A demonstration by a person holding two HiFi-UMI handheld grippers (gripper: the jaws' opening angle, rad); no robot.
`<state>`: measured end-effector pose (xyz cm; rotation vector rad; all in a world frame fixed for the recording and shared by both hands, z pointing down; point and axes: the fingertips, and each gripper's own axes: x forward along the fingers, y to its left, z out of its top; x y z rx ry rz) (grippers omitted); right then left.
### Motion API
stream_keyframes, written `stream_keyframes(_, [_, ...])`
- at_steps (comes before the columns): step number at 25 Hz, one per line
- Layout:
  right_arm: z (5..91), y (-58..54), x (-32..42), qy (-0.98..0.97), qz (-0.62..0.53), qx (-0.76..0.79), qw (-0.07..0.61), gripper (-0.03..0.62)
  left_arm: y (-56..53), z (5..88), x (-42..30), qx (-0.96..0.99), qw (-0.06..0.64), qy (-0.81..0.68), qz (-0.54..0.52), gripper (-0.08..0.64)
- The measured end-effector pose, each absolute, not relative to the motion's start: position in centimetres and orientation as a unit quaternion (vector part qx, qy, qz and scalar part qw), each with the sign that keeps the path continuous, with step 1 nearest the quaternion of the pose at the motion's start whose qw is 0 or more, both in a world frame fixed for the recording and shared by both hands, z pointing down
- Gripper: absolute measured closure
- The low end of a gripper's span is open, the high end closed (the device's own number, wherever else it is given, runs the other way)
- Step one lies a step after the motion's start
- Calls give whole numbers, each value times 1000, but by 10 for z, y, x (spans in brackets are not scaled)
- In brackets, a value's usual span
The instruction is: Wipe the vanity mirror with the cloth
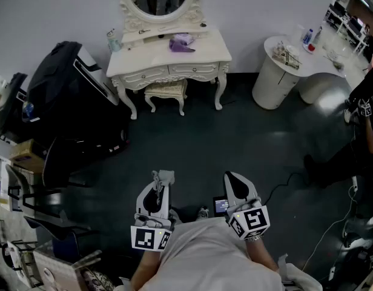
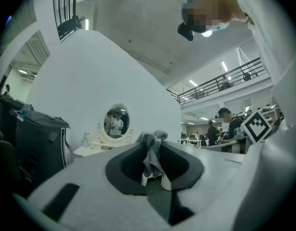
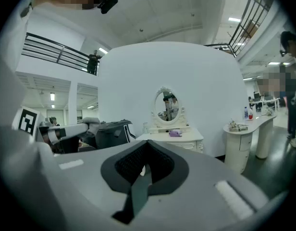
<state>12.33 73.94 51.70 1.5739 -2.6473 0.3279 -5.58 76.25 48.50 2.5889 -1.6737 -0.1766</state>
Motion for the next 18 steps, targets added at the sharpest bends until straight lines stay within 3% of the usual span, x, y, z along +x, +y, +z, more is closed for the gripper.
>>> stream_keyframes(18, [528, 759, 118, -860, 109, 499, 29, 585, 784, 492, -68, 826, 21, -561, -53, 489])
